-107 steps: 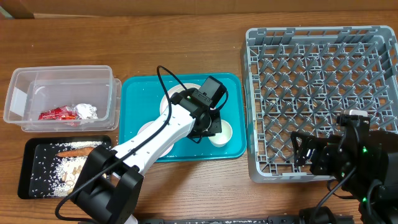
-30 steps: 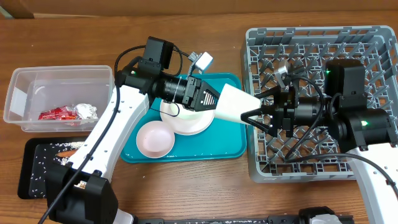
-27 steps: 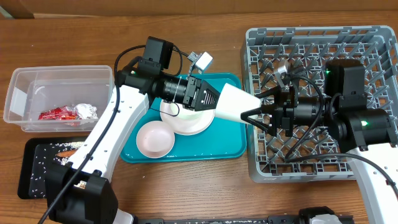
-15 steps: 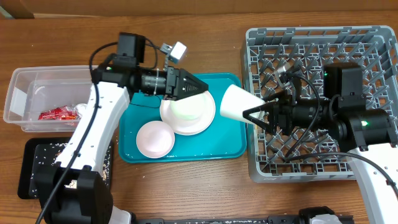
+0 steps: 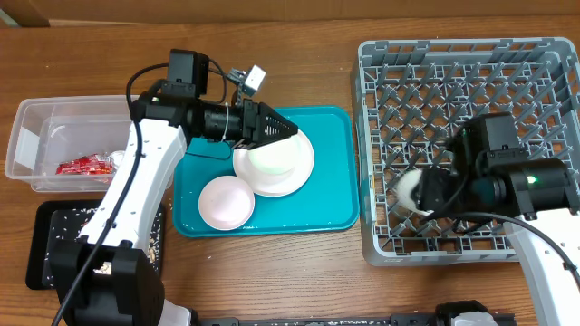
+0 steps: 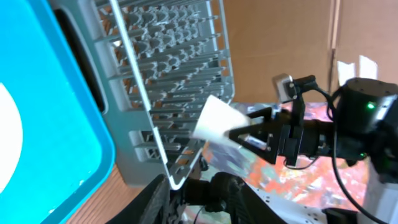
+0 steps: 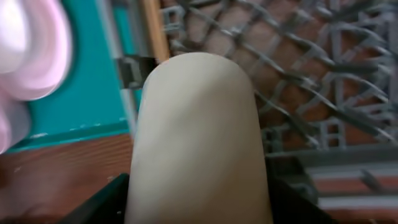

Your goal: Sort waste into correct bins and load items into the dishwasher

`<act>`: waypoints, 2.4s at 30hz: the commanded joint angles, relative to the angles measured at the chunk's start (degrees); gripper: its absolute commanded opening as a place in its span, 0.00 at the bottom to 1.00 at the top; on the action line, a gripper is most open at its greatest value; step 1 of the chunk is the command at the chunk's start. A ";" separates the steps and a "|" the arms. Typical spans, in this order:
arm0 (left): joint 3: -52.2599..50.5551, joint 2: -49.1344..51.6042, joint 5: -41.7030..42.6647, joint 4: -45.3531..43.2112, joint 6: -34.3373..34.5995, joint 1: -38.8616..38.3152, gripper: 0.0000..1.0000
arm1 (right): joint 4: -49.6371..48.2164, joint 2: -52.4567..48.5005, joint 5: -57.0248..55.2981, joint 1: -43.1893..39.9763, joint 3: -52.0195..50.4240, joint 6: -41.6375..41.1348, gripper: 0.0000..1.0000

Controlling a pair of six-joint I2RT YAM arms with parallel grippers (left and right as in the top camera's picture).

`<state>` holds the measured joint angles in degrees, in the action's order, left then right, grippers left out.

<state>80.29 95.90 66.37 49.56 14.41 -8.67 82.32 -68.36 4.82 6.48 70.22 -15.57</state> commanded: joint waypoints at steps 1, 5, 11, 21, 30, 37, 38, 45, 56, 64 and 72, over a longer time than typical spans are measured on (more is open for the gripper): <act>0.55 -0.72 -2.45 0.79 -1.66 -0.83 0.33 | 0.98 0.74 -9.27 0.15 1.46 -5.92 0.41; 0.55 -0.72 -2.47 1.44 -2.51 -0.92 0.32 | 1.31 0.61 -9.90 0.15 0.92 -5.95 0.41; 0.55 -0.72 -2.49 1.57 -2.67 -0.92 0.32 | -0.09 -0.81 -12.31 0.15 0.24 -5.92 0.41; 0.55 -0.72 -2.56 1.51 -2.67 -0.90 0.32 | 0.52 -4.57 -10.29 0.17 0.24 -5.88 0.41; 0.55 -0.72 -5.60 1.38 -2.62 -0.72 0.32 | 0.72 -4.96 -8.59 0.17 0.02 -5.66 0.41; 0.55 -0.72 -6.58 1.38 -2.60 -0.72 0.33 | -2.16 -4.96 -8.66 0.17 -3.93 -4.98 0.42; 0.55 -0.72 -6.93 1.38 -2.60 -0.70 0.33 | -2.67 -4.96 -8.61 0.17 -4.31 -4.74 0.42; 0.55 -0.72 -8.44 1.14 -1.88 0.57 0.36 | -3.54 -4.96 -8.61 0.17 -4.55 -4.57 0.43; 0.57 -0.72 -8.31 1.18 -1.53 5.95 0.38 | -4.33 -4.96 -8.31 0.17 -6.64 -4.61 0.54; 2.75 -0.85 -8.28 -0.04 0.63 17.27 0.57 | -6.36 -4.96 -8.33 0.15 -6.62 -2.19 1.00; 5.49 -2.82 -10.73 6.38 -0.31 34.71 0.63 | -7.02 -4.96 -4.52 0.15 -2.91 2.16 1.00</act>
<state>84.27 95.74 57.87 53.78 14.59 20.78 75.11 -73.56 -1.87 6.48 63.94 -16.34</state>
